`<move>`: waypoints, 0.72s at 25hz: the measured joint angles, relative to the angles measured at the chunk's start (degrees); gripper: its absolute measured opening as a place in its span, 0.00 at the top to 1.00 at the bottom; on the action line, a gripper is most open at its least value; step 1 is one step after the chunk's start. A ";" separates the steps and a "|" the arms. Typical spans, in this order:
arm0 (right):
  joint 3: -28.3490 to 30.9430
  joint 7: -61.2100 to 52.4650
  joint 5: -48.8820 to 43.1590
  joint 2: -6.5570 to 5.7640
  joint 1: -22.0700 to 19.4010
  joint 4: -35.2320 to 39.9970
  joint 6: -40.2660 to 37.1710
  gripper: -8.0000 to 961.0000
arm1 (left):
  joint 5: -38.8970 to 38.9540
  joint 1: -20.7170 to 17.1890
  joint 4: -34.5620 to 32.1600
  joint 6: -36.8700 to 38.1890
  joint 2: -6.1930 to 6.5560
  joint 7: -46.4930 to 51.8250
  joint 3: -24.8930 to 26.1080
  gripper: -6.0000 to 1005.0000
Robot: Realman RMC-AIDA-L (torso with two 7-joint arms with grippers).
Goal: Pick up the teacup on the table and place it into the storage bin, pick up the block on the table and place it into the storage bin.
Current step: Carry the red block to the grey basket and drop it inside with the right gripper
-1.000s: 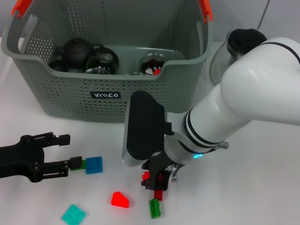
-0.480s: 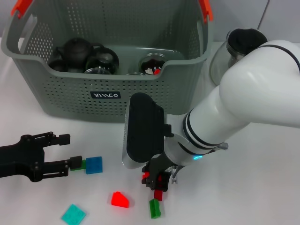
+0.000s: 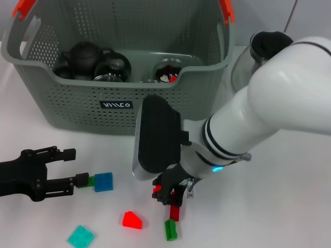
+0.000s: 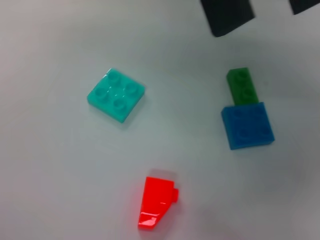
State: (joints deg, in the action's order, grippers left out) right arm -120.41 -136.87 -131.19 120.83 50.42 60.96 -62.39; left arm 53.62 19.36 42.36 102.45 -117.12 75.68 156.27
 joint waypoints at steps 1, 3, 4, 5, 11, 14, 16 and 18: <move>0.64 -0.18 -0.09 -0.12 -0.09 0.50 -0.64 0.78 | 0.00 -0.02 0.00 0.13 0.07 0.01 0.00 0.20; 2.43 -0.39 -0.29 -0.34 -0.68 1.86 -2.18 0.78 | 0.01 -0.18 0.04 0.39 0.26 0.04 0.00 0.20; 3.69 -0.38 -0.35 -0.39 -1.20 2.95 -3.13 0.78 | 0.03 -0.25 0.09 0.47 0.29 0.06 0.00 0.20; 5.19 -0.28 -0.43 -0.48 -1.80 4.28 -3.94 0.78 | 0.05 -0.36 0.13 0.52 0.31 0.07 0.00 0.20; 17.87 0.51 -1.19 -0.52 -4.68 16.05 -12.00 0.78 | 0.04 -0.75 0.28 0.61 0.38 0.02 0.00 0.20; 23.94 0.22 -0.90 -0.48 -3.91 20.45 -14.93 0.78 | 0.07 -0.76 0.42 1.20 0.42 0.01 0.07 0.20; 28.86 0.20 -0.83 -0.51 -2.37 21.79 -15.49 0.78 | 0.08 -0.56 0.39 1.43 0.42 0.00 0.15 0.20; 33.68 0.41 -0.83 -0.51 -0.45 21.77 -15.37 0.77 | 0.10 -0.33 0.23 1.45 0.41 0.03 0.18 0.20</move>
State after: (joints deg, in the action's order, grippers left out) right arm -86.73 -136.45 -132.02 120.32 49.97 82.73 -77.76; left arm 53.72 19.02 42.60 103.90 -116.71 75.71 156.45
